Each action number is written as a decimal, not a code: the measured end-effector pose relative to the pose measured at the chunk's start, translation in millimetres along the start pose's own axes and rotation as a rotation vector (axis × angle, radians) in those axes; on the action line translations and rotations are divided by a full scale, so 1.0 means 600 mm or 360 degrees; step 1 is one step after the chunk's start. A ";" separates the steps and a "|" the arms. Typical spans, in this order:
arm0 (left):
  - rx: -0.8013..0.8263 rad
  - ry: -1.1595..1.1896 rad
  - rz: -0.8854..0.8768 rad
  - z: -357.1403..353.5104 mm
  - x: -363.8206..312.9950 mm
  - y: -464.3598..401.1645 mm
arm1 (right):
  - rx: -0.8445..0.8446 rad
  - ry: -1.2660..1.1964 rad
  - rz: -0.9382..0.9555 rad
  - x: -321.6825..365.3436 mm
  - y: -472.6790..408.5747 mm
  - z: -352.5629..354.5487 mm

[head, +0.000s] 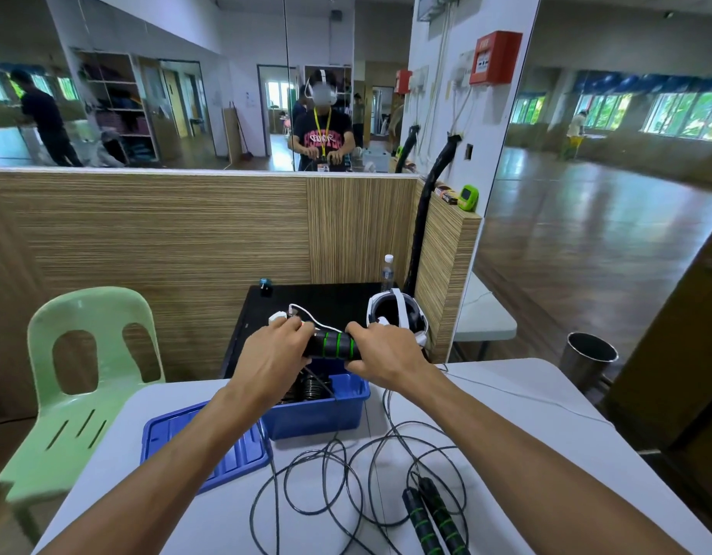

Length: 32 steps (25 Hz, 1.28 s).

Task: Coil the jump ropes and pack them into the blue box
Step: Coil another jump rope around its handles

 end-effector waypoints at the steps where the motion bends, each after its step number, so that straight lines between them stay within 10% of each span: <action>1: -0.0017 0.0010 0.0040 0.005 -0.001 0.000 | 0.0003 -0.0025 0.0000 0.001 0.000 0.002; 23: -0.0102 -0.0061 -0.0082 0.011 -0.011 0.007 | 0.0077 0.0000 0.0069 -0.005 0.006 -0.001; 32: 0.0570 0.0416 0.0176 -0.038 0.008 -0.024 | -0.0127 0.0075 0.0159 0.022 0.003 -0.003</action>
Point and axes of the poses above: each hand's wrist, its own y-axis away from the middle knuckle, its own z-axis out of the back of the hand, x = y × z, the point moved 4 cm from there along -y, towards the middle knuckle, and after that the axes turned 9 degrees about x, right-handed, at the moved point
